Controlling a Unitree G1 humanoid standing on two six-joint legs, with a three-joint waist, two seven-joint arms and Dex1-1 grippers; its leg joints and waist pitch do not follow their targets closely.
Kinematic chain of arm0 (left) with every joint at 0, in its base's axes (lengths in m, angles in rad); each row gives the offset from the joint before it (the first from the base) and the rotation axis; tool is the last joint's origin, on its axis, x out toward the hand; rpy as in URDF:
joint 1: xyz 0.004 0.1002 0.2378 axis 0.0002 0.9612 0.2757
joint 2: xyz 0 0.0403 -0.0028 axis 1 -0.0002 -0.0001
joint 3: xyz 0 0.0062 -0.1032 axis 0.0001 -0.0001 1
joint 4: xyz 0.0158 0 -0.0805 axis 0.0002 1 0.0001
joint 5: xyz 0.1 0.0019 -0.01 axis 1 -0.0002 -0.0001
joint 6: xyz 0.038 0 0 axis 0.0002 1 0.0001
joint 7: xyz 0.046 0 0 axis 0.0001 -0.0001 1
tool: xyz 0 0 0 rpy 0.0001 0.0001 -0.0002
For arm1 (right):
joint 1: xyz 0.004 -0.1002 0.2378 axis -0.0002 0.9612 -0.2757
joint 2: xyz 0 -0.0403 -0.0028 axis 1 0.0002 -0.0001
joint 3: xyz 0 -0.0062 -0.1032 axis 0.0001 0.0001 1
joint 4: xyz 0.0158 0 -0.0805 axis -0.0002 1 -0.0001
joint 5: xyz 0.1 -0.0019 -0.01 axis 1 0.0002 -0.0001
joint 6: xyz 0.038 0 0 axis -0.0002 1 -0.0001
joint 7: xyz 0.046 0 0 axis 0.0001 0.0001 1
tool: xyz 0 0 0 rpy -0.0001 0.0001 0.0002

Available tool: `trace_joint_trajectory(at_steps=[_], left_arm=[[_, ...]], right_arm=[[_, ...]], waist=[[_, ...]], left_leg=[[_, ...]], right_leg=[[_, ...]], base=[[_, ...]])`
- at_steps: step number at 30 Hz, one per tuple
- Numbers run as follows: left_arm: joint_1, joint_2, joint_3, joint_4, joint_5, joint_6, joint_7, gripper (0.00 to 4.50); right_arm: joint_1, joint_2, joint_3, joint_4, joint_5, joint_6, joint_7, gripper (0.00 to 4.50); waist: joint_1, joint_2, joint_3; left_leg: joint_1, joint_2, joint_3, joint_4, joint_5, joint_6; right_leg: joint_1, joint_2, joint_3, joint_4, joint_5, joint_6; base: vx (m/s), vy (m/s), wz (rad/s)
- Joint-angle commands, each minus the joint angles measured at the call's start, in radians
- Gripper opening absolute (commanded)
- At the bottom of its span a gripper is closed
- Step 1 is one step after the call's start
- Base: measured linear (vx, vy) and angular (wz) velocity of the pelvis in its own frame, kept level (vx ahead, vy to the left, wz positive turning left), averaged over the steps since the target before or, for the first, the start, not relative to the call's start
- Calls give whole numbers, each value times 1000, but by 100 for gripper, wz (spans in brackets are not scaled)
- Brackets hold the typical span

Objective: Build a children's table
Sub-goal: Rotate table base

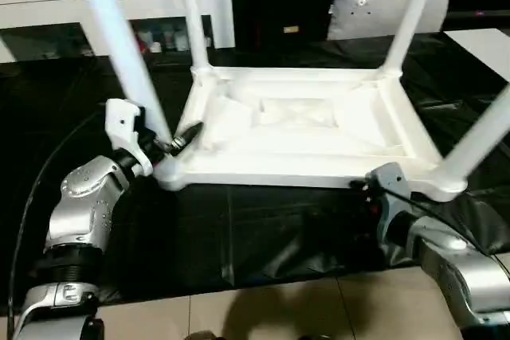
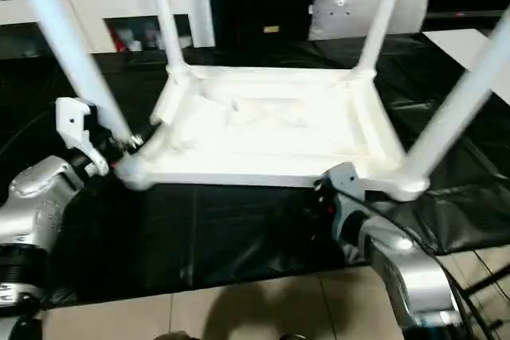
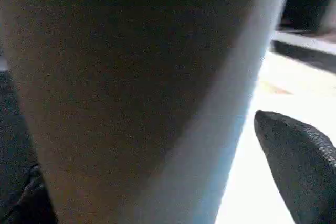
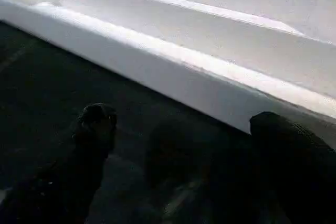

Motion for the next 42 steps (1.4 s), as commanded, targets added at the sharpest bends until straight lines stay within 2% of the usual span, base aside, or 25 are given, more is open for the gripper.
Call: trace_joint_trajectory(at_steps=[1,2,4,5,6,7,8,9,10,11,12,13,14,16,18,20,21,24,26,27,29,34,38,40,42], left_arm=[[6,9,-47,-49,-32,39,-87,447],[15,18,-60,-64,-46,56,-125,447],[28,31,-82,-87,-68,82,-192,447],[39,38,-100,-118,-83,107,-223,447],[40,39,-102,-122,-86,111,-227,447],[53,52,-123,-164,-109,149,-271,447],[62,59,-137,-192,-126,174,-295,447],[66,63,-144,-209,-136,192,-311,447],[86,76,-184,-310,-193,283,-351,447],[86,76,-184,-310,-193,283,-351,447],[101,70,-223,-387,-225,327,-366,447],[102,65,-233,-405,-234,338,-369,447],[101,46,-252,-435,-252,354,-368,447],[90,14,-262,-457,-279,377,-358,447],[85,-1,-261,-463,-296,390,-352,447],[69,-55,-270,-495,-363,441,-334,447],[63,-78,-282,-522,-399,484,-332,447],[61,-86,-290,-540,-418,512,-329,447],[55,-99,-315,-564,-428,538,-330,447],[54,-106,-321,-569,-436,548,-331,447],[53,-120,-325,-583,-454,568,-324,447],[53,-159,-345,-608,-474,600,-303,447],[44,-185,-353,-599,-457,592,-288,447],[27,-224,-354,-565,-408,548,-239,447],[-8,-282,-349,-476,-288,432,-131,447]], right_arm=[[-23,10,-11,46,-16,-31,-26,450],[-45,22,-20,99,-21,-73,-37,450],[-88,39,-35,195,-29,-139,-53,450],[-107,41,-38,227,-32,-154,-55,450],[-109,41,-38,230,-32,-156,-55,450],[-130,44,-39,263,-32,-171,-50,450],[-144,45,-39,282,-33,-179,-47,450],[-152,47,-39,294,-35,-185,-45,450],[-188,52,-26,336,-46,-217,-16,450],[-188,52,-26,336,-46,-217,-16,450],[-217,59,-5,372,-56,-247,7,450],[-225,63,2,383,-57,-256,16,450],[-241,71,18,407,-63,-271,32,450],[-262,79,33,444,-69,-293,55,450],[-269,83,38,459,-69,-303,67,450],[-295,104,62,506,-74,-329,106,450],[-316,123,75,545,-81,-350,129,450],[-331,137,82,576,-88,-368,146,450],[-359,167,106,622,-96,-399,187,450],[-367,176,111,635,-99,-404,190,450],[-382,188,117,665,-106,-420,195,450],[-405,222,129,718,-128,-458,209,450],[-409,240,133,735,-136,-473,220,450],[-411,250,138,749,-141,-486,225,450],[-421,257,132,778,-159,-509,203,450]], waist=[[-2,1,-63],[-3,-7,-63],[-5,-14,-60],[-3,-10,-62],[-4,-15,-61],[-6,-12,-61],[-9,-16,-62],[-11,-13,-62],[-15,-13,-66],[-16,-13,-67],[-21,-15,-65],[-25,-16,-63],[-28,-21,-64],[-35,-25,-57],[-43,-28,-58],[-46,-30,-59],[-47,-35,-60],[-54,-33,-62],[-58,-32,-67],[-61,-36,-66],[-62,-34,-66],[-63,-40,-65],[-64,-45,-64],[-61,-44,-64],[-62,-45,-62]], left_leg=[[11,70,-33,-82,-202,32],[15,69,-30,-81,-209,29],[11,63,-27,-80,-206,30],[13,64,-27,-78,-203,30],[12,66,-28,-79,-189,32],[13,70,-29,-81,-182,33],[12,71,-27,-81,-176,33],[11,72,-27,-81,-163,38],[10,73,-27,-80,-151,36],[8,74,-28,-80,-146,36],[7,73,-25,-79,-137,40],[4,69,-22,-77,-133,47],[5,68,-20,-75,-134,50],[-1,62,-18,-73,-145,58],[-1,60,-18,-70,-154,56],[1,59,-16,-67,-149,58],[1,61,-16,-67,-144,60],[-2,64,-20,-68,-117,69],[-2,65,-20,-66,-97,76],[-4,66,-20,-66,-87,83],[-2,66,-19,-65,-91,83],[2,70,-18,-67,-108,67],[2,70,-18,-68,-118,62],[3,71,-18,-68,-118,63],[4,71,-18,-67,-135,61]], right_leg=[[50,-88,72,-84,-378,-76],[49,-88,74,-85,-378,-79],[52,-92,75,-88,-418,-77],[53,-94,75,-85,-420,-78],[54,-93,76,-82,-423,-79],[52,-92,78,-79,-412,-84],[53,-90,79,-76,-397,-88],[54,-88,80,-73,-365,-99],[57,-89,81,-61,-329,-119],[59,-91,82,-57,-312,-132],[59,-87,83,-55,-298,-143],[61,-86,84,-58,-299,-151],[61,-86,84,-57,-302,-155],[64,-85,81,-70,-377,-134],[65,-86,80,-78,-433,-106],[62,-84,78,-80,-448,-99],[63,-82,77,-79,-444,-103],[63,-77,78,-70,-387,-113],[64,-77,79,-60,-327,-138],[65,-77,80,-57,-304,-150],[65,-79,81,-57,-301,-161],[65,-79,83,-57,-292,-178],[67,-79,85,-57,-294,-181],[67,-78,84,-61,-298,-175],[65,-77,83,-67,-321,-163]], base=[[0,0,0],[0,0,0],[0,0,0],[0,0,0],[0,0,0],[0,0,0],[0,0,0],[0,0,0],[0,0,0],[0,0,0],[0,0,0],[0,0,0],[0,0,0],[0,0,0],[0,0,0],[0,0,0],[0,0,0],[0,0,0],[0,0,0],[0,0,0],[0,0,0],[0,0,0],[0,0,0],[0,0,0],[0,0,0]])
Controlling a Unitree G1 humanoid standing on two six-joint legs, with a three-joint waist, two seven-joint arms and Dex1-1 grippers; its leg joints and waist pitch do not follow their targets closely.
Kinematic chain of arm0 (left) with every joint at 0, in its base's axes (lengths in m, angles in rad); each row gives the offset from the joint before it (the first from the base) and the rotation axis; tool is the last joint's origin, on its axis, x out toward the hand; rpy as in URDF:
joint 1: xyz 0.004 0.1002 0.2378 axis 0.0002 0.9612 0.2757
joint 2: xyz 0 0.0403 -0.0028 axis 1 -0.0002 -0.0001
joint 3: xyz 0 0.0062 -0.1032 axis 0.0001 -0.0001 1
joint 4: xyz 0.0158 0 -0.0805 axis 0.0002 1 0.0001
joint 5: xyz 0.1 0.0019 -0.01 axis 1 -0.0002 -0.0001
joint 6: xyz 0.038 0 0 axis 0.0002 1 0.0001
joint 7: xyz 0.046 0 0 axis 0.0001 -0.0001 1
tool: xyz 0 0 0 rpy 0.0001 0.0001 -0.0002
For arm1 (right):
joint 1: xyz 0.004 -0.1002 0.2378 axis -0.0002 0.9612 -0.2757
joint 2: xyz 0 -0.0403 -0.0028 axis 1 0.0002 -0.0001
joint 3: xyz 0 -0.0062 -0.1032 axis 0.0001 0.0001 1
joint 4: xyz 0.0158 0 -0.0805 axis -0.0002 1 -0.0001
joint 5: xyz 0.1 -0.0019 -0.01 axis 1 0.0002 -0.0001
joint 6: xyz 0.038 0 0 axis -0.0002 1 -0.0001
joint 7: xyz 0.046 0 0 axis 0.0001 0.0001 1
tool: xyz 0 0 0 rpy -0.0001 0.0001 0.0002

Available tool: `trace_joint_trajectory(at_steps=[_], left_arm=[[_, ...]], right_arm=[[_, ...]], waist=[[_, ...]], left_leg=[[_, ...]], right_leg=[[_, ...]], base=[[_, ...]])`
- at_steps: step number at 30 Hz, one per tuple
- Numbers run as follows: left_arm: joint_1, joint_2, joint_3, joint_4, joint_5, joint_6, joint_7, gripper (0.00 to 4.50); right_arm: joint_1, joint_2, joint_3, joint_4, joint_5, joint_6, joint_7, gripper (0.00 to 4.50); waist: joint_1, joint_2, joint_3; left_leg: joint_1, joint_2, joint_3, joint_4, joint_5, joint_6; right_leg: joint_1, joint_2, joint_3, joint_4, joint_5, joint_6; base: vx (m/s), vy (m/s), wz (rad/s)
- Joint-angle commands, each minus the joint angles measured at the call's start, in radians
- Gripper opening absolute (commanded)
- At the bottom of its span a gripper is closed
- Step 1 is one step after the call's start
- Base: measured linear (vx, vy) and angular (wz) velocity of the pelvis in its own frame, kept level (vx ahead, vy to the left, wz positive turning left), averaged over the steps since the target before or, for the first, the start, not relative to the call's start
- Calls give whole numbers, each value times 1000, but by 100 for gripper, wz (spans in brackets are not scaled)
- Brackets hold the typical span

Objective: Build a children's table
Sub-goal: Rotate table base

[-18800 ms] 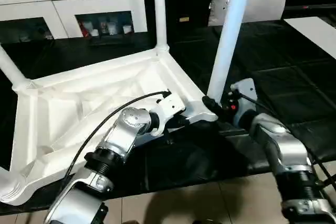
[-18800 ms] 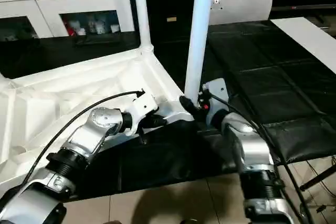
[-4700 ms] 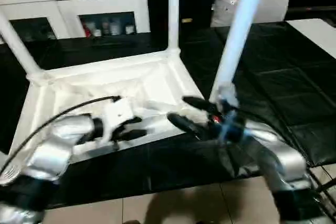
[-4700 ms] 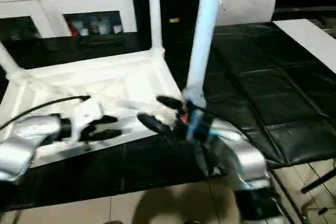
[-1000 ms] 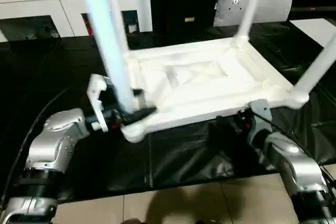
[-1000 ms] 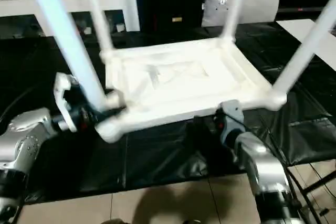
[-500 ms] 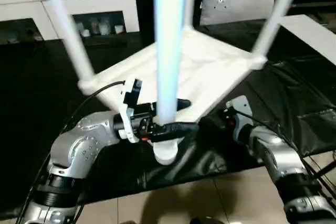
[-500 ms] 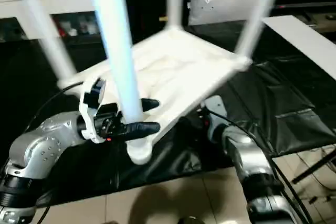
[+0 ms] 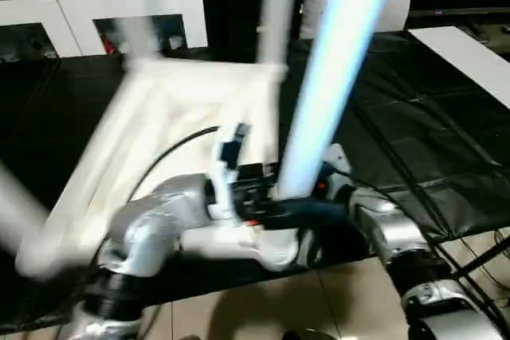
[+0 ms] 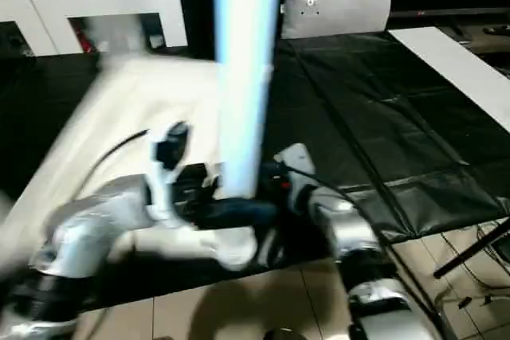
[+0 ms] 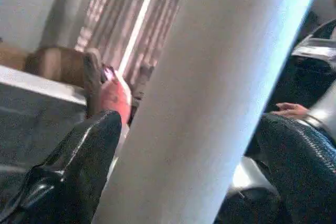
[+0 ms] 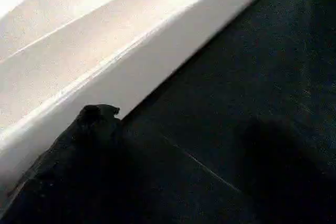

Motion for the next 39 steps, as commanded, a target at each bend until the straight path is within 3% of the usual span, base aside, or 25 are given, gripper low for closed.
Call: trace_joint_trajectory(at_steps=[1,4,6,9,15,17,20,24,28,29,30,31,32,35,39], left_arm=[[-47,-43,-26,72,110,-108,102,447],[-88,-56,-7,168,207,-203,201,447],[-98,-50,6,185,215,-215,214,447],[-108,-23,31,207,232,-237,230,447],[-98,12,30,237,291,-276,233,447],[-91,54,3,239,348,-250,280,447],[-84,72,-9,232,367,-236,289,447],[-28,174,-94,139,463,-146,285,447],[-12,187,-106,106,486,-125,312,447],[-11,186,-107,103,485,-122,315,447],[-10,186,-107,102,485,-120,317,447],[-10,190,-112,98,487,-115,316,447],[-9,197,-121,88,490,-104,318,447],[-4,237,-158,61,535,-81,316,447],[5,257,-146,8,531,-13,320,447]], right_arm=[[-27,35,34,11,-13,-31,23,450],[-44,27,6,51,-26,-27,-38,450],[-49,19,-7,69,-31,-25,-68,450],[-51,-7,-41,109,-29,-18,-131,450],[-41,-24,-69,127,-24,-31,-137,450],[-34,-39,-80,131,-20,-37,-153,450],[-32,-45,-86,133,-17,-40,-156,450],[-5,-92,-115,86,-10,-35,-141,450],[23,-125,-120,8,7,-46,-83,450],[26,-127,-123,-8,15,-49,-72,450],[27,-129,-125,-19,21,-52,-64,450],[28,-129,-127,-43,36,-54,-38,450],[30,-130,-128,-64,49,-53,-15,450],[28,-136,-119,-106,57,-54,19,450],[30,-145,-108,-146,61,-41,57,450]], waist=[[6,-4,-66],[6,-8,-67],[3,-8,-67],[9,-6,-71],[12,-2,-72],[15,-3,-72],[16,-4,-70],[15,-4,-69],[21,-1,-67],[23,7,-68],[22,0,-68],[23,7,-67],[22,2,-69],[26,7,-69],[26,6,-68]], left_leg=[[5,66,-26,-69,-149,59],[4,65,-29,-70,-164,54],[2,61,-30,-68,-163,54],[3,65,-29,-67,-127,61],[4,66,-28,-67,-136,66],[5,69,-30,-69,-134,66],[5,66,-28,-68,-148,62],[7,68,-30,-70,-157,56],[8,64,-28,-68,-175,58],[9,64,-29,-67,-176,57],[7,64,-30,-68,-183,58],[8,63,-30,-69,-190,59],[7,63,-29,-67,-190,61],[8,66,-33,-70,-183,65],[5,64,-32,-69,-174,61]], right_leg=[[66,-81,75,-76,-352,-139],[68,-83,73,-79,-386,-117],[68,-85,71,-83,-409,-104],[64,-83,72,-73,-351,-126],[65,-86,72,-71,-333,-139],[64,-85,73,-68,-319,-145],[65,-86,72,-72,-349,-140],[62,-83,72,-69,-376,-121],[59,-81,69,-79,-406,-111],[59,-83,69,-78,-402,-113],[60,-81,67,-80,-403,-112],[59,-81,67,-81,-408,-112],[60,-81,67,-81,-403,-110],[59,-80,67,-78,-386,-113],[60,-79,67,-75,-373,-125]], base=[[0,0,0],[0,0,0],[0,0,0],[0,0,0],[0,0,0],[0,0,0],[0,0,0],[0,0,0],[0,0,0],[0,0,0],[0,0,0],[0,0,0],[0,0,0],[0,0,0],[0,0,0]])
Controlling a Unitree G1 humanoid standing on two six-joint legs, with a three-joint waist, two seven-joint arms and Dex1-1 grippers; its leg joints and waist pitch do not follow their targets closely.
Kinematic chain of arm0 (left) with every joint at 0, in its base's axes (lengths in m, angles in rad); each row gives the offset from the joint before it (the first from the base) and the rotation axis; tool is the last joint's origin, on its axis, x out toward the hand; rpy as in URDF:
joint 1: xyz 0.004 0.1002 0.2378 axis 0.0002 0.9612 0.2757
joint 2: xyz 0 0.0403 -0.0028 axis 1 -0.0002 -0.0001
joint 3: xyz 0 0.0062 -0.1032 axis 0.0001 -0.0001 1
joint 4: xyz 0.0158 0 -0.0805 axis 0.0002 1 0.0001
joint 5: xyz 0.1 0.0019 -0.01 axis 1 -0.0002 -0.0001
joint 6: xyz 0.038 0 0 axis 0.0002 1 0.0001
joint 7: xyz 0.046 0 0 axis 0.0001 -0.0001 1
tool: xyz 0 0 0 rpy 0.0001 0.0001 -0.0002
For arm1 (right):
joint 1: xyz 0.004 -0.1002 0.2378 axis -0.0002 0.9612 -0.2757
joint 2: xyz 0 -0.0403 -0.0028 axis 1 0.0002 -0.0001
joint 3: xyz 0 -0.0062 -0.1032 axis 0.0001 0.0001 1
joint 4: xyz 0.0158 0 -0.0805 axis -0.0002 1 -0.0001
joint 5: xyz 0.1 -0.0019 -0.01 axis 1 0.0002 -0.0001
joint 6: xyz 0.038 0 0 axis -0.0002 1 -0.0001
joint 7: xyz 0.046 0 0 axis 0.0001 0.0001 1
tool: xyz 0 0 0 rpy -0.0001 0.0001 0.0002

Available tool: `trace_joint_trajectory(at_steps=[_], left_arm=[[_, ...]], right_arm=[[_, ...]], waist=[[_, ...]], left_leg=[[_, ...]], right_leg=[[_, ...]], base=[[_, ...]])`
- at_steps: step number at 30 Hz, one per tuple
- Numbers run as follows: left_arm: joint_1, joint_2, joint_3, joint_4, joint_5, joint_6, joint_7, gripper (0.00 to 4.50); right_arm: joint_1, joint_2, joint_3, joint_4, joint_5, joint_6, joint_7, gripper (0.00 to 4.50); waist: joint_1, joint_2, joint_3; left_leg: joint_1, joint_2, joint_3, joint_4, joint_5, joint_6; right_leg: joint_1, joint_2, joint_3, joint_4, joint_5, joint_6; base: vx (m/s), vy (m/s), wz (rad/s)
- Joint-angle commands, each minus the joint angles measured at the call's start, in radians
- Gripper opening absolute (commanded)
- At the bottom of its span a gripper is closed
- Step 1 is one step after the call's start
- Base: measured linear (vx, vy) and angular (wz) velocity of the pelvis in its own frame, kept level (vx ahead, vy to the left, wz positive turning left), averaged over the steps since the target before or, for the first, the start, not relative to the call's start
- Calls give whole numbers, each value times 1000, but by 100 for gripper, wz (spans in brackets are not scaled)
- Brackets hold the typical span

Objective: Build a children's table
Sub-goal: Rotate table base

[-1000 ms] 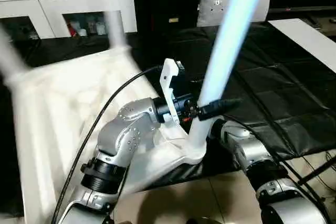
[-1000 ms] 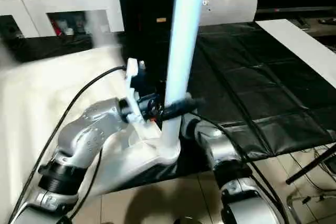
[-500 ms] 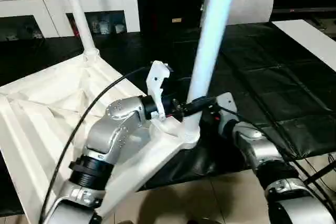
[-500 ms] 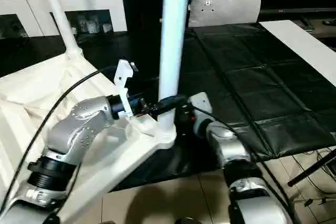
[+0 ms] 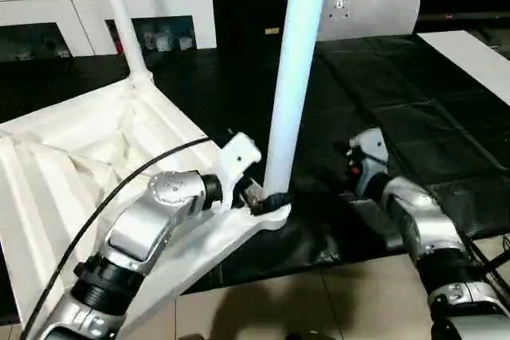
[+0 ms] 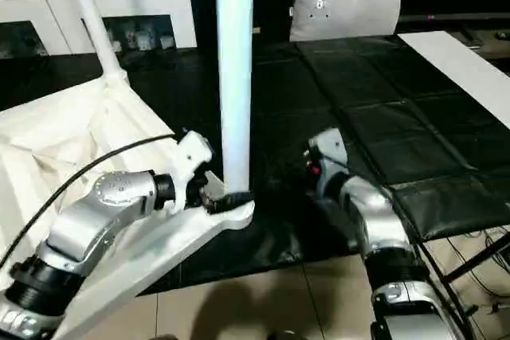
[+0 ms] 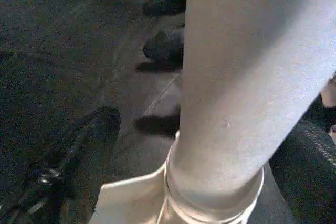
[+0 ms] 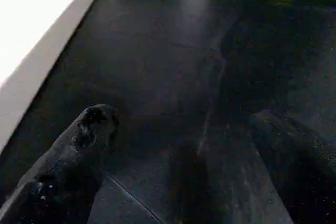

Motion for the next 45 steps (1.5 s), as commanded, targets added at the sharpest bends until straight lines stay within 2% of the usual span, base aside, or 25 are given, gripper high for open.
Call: trace_joint_trajectory(at_steps=[1,3,5,6,7,11,12,15,16,17,18,19,20,25,28,31,33,37,40,41,42,44,45], left_arm=[[6,29,19,-60,12,55,16,447],[11,39,25,-83,3,79,16,447],[35,80,24,-142,-3,115,4,447],[46,91,27,-156,0,116,4,447],[64,102,39,-174,-8,107,-2,447],[91,123,68,-199,-51,87,-45,447],[95,136,74,-206,-58,89,-63,447],[103,171,88,-195,-69,75,-96,447],[103,171,88,-195,-69,75,-96,447],[106,178,89,-193,-73,73,-101,447],[113,190,90,-191,-79,68,-117,447],[118,198,90,-189,-80,63,-126,447],[131,219,87,-184,-72,50,-144,447],[138,249,87,-176,-61,51,-153,447],[135,260,83,-177,-54,53,-155,447],[136,267,78,-188,-51,53,-158,450],[132,273,71,-188,-45,52,-161,450],[127,294,42,-190,-18,66,-162,450],[120,312,12,-182,17,72,-156,450],[116,309,6,-174,26,72,-150,450],[113,305,4,-168,32,70,-144,450],[98,286,0,-141,53,76,-114,450],[92,281,-3,-129,61,75,-103,450]], right_arm=[[7,-22,22,-62,6,21,50,450],[16,-29,29,-89,15,34,76,450],[41,-42,44,-174,54,75,142,450],[51,-46,45,-212,81,95,173,450],[62,-53,48,-266,118,126,215,450],[71,-81,56,-338,165,163,288,450],[74,-92,54,-361,181,171,315,450],[104,-143,46,-473,276,278,416,450],[104,-143,46,-473,276,278,416,450],[115,-158,49,-503,293,299,439,450],[130,-176,54,-543,313,329,464,450],[137,-184,57,-561,324,343,476,450],[149,-195,69,-586,332,356,492,450],[160,-188,96,-617,333,360,489,450],[140,-144,120,-602,315,362,454,450],[120,-109,145,-579,280,356,417,432],[114,-98,149,-571,279,365,410,421],[94,-69,170,-542,275,370,397,387],[84,-49,187,-535,273,373,396,359],[82,-44,193,-534,272,373,399,354],[82,-42,197,-534,271,372,401,354],[81,-31,211,-536,264,367,407,316],[81,-27,216,-537,263,366,410,316]], waist=[[3,2,-67],[4,1,-68],[7,0,-67],[7,5,-63],[5,5,-63],[6,7,-61],[9,8,-60],[12,13,-60],[13,12,-63],[14,15,-63],[15,12,-62],[18,17,-64],[17,15,-63],[13,14,-58],[8,13,-56],[5,16,-57],[5,14,-58],[5,18,-59],[5,19,-58],[4,13,-57],[5,16,-57],[4,17,-56],[4,16,-55]], left_leg=[[5,62,-30,-72,-180,61],[3,63,-30,-72,-174,63],[1,64,-33,-73,-176,70],[3,64,-32,-75,-189,74],[3,63,-33,-75,-202,73],[7,61,-33,-76,-226,62],[12,60,-33,-75,-235,59],[14,63,-37,-79,-241,62],[12,63,-37,-79,-236,61],[11,63,-38,-80,-232,59],[11,61,-37,-80,-230,61],[11,62,-38,-79,-224,62],[9,62,-38,-81,-226,64],[14,56,-37,-78,-253,46],[19,55,-40,-78,-286,37],[17,58,-44,-82,-288,27],[18,59,-44,-82,-288,24],[16,61,-44,-84,-276,26],[16,62,-44,-85,-280,22],[16,62,-43,-85,-281,21],[16,61,-44,-85,-279,21],[19,59,-42,-83,-288,18],[18,58,-43,-83,-291,17]], right_leg=[[59,-81,68,-80,-387,-122],[63,-80,69,-77,-377,-122],[64,-80,69,-75,-379,-117],[60,-77,68,-81,-403,-109],[60,-77,67,-85,-415,-100],[56,-76,64,-93,-465,-81],[53,-76,65,-96,-476,-74],[54,-71,66,-91,-449,-71],[56,-73,67,-88,-431,-75],[56,-73,66,-87,-424,-80],[58,-73,66,-91,-423,-78],[59,-74,68,-89,-416,-78],[58,-72,67,-89,-415,-78],[53,-75,62,-101,-508,-52],[49,-75,58,-108,-554,-35],[50,-75,58,-102,-531,-41],[51,-77,61,-101,-523,-43],[52,-78,66,-94,-482,-59],[53,-78,67,-94,-483,-60],[52,-78,68,-95,-488,-58],[52,-79,68,-95,-498,-55],[49,-78,66,-99,-519,-48],[51,-79,64,-101,-528,-42]], base=[[0,0,0],[0,0,0],[0,0,0],[0,0,0],[0,0,0],[0,0,0],[0,0,0],[0,0,0],[0,0,0],[0,0,0],[0,0,0],[0,0,0],[0,0,0],[0,0,0],[0,0,0],[0,0,0],[0,0,0],[0,0,0],[0,0,0],[0,0,0],[0,0,0],[0,0,0],[0,0,0]])
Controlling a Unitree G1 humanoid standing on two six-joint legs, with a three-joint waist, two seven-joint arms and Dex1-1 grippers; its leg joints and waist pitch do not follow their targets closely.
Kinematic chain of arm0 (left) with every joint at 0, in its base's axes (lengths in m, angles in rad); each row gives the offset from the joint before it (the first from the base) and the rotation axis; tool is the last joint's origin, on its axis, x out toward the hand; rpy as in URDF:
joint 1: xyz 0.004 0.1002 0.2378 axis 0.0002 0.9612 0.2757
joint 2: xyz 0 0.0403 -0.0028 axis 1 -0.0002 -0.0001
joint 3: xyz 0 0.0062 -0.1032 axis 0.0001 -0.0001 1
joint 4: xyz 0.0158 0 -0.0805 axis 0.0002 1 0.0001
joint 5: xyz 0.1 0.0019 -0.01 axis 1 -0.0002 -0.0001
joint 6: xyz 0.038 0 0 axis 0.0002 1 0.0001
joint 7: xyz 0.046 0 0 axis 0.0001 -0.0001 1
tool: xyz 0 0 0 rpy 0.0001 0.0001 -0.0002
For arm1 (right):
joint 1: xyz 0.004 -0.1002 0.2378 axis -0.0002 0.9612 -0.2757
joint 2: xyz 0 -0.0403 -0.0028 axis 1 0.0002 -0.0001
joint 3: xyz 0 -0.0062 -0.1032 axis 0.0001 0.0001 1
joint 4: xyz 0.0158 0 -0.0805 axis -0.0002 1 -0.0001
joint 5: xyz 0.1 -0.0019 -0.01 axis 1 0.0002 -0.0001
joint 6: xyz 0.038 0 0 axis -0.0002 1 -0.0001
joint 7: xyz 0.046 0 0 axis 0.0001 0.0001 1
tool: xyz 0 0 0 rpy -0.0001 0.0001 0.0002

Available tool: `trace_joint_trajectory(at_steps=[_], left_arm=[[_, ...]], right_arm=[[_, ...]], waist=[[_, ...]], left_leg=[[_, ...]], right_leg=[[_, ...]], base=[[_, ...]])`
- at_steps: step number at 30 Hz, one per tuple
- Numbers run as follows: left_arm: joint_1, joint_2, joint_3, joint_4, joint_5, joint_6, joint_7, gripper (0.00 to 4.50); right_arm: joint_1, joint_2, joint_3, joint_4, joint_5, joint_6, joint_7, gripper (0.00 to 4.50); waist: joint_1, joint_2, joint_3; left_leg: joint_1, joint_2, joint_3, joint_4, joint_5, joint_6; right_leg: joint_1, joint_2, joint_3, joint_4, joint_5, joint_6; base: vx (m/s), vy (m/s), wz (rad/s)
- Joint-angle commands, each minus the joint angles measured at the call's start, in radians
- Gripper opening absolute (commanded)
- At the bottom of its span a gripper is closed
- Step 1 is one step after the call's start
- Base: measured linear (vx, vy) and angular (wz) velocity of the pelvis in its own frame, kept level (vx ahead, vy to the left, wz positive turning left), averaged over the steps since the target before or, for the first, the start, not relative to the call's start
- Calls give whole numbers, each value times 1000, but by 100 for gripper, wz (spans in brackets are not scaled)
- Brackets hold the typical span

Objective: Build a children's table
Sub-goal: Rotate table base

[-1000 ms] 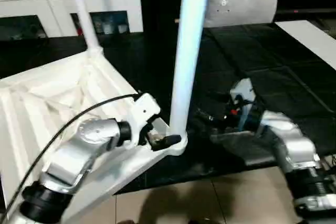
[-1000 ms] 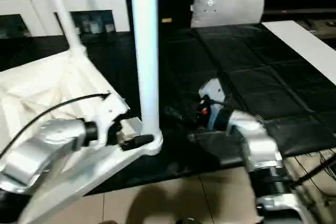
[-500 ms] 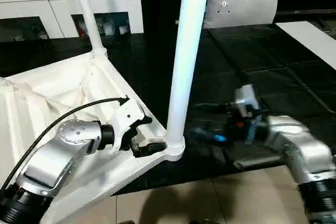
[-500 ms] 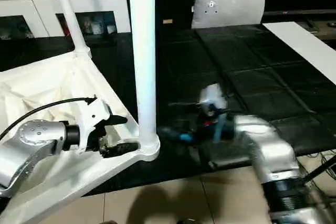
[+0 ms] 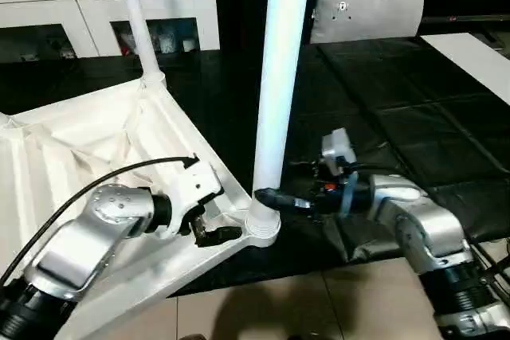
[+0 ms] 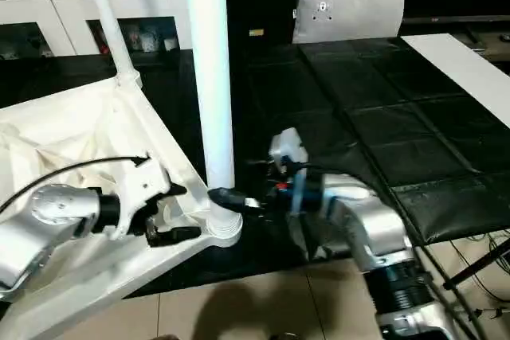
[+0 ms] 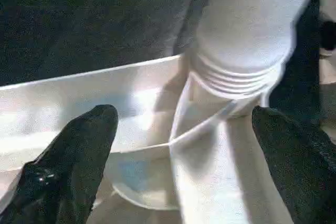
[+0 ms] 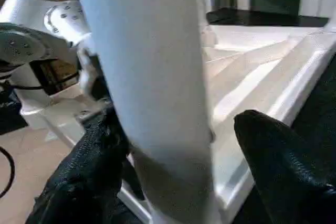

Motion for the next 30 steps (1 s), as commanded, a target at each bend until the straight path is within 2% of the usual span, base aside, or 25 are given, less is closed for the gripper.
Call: trace_joint_trajectory(at_steps=[1,3,4,9,11,12,14,20,22,25,26,27,30], left_arm=[[-27,-7,-9,29,31,3,29,450],[-38,-31,1,59,40,-10,62,450],[-43,-57,21,77,30,-21,84,450],[-75,-152,92,179,47,-76,221,450],[-86,-169,101,221,68,-71,267,450],[-90,-180,110,237,72,-72,292,450],[-100,-210,134,274,80,-63,346,450],[-96,-220,118,330,141,-89,406,450],[-95,-220,118,331,146,-91,411,450],[-110,-214,130,348,174,-100,452,450],[-117,-217,137,351,179,-103,470,450],[-131,-228,153,352,177,-111,492,450],[-152,-254,174,356,176,-123,523,450]], right_arm=[[-18,4,15,1,-10,-2,5,314],[-19,11,21,2,-14,-3,-4,297],[-20,17,24,2,-17,-4,-10,273],[-25,42,13,13,-29,-13,-57,244],[-26,54,1,22,-34,-17,-88,221],[-25,60,-4,24,-33,-16,-100,215],[-21,75,-13,24,-36,-17,-131,204],[-9,120,-27,27,-55,-24,-223,194],[-8,124,-27,29,-60,-25,-232,193],[-24,150,-40,61,-85,-33,-303,193],[-32,156,-46,76,-95,-39,-328,193],[-46,169,-57,104,-111,-49,-372,193],[-66,191,-73,146,-137,-67,-444,193]], waist=[[0,9,-55],[0,12,-57],[0,11,-57],[1,10,-61],[0,10,-60],[-2,8,-59],[-3,9,-58],[-6,9,-60],[-4,10,-59],[-6,8,-57],[-9,-6,-57],[-7,1,-55],[-9,0,-54]], left_leg=[[9,57,-38,-82,-292,18],[8,59,-40,-83,-285,18],[8,60,-40,-83,-282,15],[4,58,-38,-80,-263,24],[4,56,-38,-80,-266,25],[2,54,-39,-80,-271,24],[8,54,-39,-78,-280,23],[5,54,-43,-81,-285,22],[4,58,-43,-83,-285,25],[5,58,-43,-84,-296,21],[5,58,-42,-83,-297,21],[6,56,-43,-81,-300,17],[13,54,-42,-80,-315,12]], right_leg=[[42,-81,65,-99,-533,-36],[43,-80,65,-97,-519,-35],[44,-81,66,-96,-505,-39],[46,-80,64,-97,-473,-45],[45,-79,62,-99,-487,-36],[49,-81,59,-100,-506,-26],[44,-82,57,-107,-534,-13],[43,-81,56,-107,-532,-2],[42,-84,59,-105,-513,-18],[40,-84,59,-105,-521,-22],[40,-84,59,-106,-532,-18],[38,-88,58,-106,-557,-18],[35,-87,54,-117,-589,2]], base=[[0,0,0],[0,0,0],[0,0,0],[0,0,0],[0,0,0],[0,0,0],[0,0,0],[0,0,0],[0,0,0],[0,0,0],[0,0,0],[0,0,0],[0,0,0]])
